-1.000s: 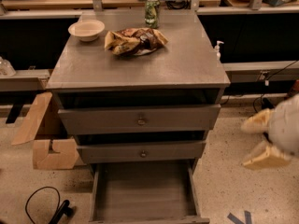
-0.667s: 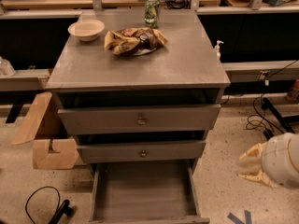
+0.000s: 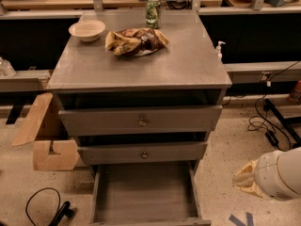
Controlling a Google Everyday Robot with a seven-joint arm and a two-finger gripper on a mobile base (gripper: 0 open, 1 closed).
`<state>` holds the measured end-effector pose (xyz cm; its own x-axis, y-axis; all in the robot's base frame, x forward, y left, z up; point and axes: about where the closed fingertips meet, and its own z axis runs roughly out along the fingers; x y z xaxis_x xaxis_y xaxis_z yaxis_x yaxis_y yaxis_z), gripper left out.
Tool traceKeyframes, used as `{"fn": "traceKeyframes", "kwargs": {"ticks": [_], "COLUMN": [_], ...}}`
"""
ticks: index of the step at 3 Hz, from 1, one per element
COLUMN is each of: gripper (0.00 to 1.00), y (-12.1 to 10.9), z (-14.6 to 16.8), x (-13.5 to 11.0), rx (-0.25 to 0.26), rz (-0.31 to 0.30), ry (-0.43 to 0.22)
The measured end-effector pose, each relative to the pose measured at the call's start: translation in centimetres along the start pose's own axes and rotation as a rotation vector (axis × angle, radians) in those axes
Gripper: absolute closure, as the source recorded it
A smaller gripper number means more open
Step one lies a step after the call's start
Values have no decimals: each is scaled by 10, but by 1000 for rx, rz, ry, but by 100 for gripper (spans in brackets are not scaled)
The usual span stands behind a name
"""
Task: Close bottom drawer
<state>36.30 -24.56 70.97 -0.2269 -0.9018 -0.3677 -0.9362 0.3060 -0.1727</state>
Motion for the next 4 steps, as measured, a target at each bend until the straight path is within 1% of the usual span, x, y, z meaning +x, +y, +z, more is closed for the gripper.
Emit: {"fn": "traceKeyframes", "kwargs": {"ticks": [1, 2, 3, 4], "gripper": [100, 100, 100, 100], "y": [0, 37, 69, 86], "z": [0, 70, 157, 235], "x": [0, 11, 31, 48], "rx": [0, -72, -135, -150], "rz": [0, -3, 14, 7], "ry": [0, -33, -88, -123]}}
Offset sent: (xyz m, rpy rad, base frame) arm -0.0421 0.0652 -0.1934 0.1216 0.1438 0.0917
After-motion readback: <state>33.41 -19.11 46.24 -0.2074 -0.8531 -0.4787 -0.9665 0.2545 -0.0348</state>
